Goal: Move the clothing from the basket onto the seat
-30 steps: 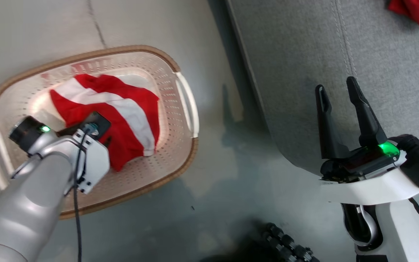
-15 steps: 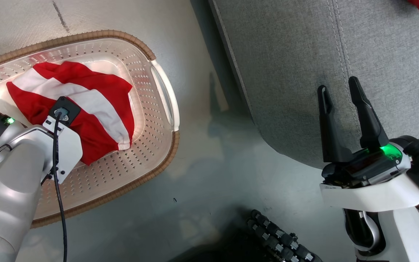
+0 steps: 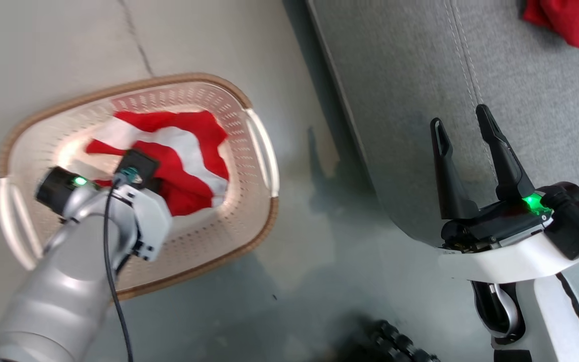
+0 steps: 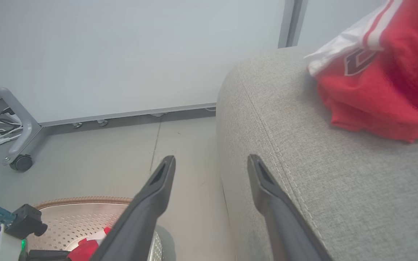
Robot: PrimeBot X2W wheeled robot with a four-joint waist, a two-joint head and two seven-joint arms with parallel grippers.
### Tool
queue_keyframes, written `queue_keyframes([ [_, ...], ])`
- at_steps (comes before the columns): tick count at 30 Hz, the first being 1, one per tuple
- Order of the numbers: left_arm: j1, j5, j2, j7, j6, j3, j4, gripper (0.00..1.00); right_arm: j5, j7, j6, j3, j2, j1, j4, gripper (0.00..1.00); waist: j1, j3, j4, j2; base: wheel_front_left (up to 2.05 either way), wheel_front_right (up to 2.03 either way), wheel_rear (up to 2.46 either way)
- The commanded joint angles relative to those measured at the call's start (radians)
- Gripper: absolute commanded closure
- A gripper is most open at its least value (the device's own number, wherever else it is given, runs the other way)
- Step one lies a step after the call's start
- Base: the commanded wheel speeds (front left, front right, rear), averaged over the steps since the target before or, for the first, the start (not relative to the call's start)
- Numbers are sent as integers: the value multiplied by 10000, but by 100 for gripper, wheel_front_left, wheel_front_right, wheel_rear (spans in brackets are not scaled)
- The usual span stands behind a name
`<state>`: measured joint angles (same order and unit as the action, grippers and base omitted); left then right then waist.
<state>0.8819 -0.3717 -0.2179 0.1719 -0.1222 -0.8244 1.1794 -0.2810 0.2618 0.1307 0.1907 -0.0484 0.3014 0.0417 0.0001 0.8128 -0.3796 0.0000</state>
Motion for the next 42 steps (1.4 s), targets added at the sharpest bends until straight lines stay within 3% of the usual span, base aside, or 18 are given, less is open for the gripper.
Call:
queue_keyframes([
  [1, -195, -217, 91, 217, -51, 103, -130, 100, 197, 53, 3, -92, -45, -19, -129, 0, -1, -737, 671, 0, 0, 0, 0],
  [11, -1427, -1435, 495, 916, -82, 845, -1806, 100, 1066, -796, 3, -682, -48, -306, -151, 0, -1, -2498, 2017, 0, 0, 0, 0],
  [21, -3381, -1653, 136, 929, 208, 2511, -5497, 100, 1355, -1657, 3, -1054, -55, -800, 150, 0, -1, -4022, 3120, 0, 0, 0, 0],
  [33, -5218, -1498, 181, 931, 396, 4189, -8755, 100, 1228, -2191, 3, -1416, -52, -1764, 179, 0, -1, -5694, 3814, 0, 0, 0, 0],
  [42, -6154, -1049, 213, 931, 548, 4870, -10511, 100, 1064, -2562, 3, -1432, -47, -2571, 207, 0, -1, -6863, 3846, 0, 0, 0, 0],
])
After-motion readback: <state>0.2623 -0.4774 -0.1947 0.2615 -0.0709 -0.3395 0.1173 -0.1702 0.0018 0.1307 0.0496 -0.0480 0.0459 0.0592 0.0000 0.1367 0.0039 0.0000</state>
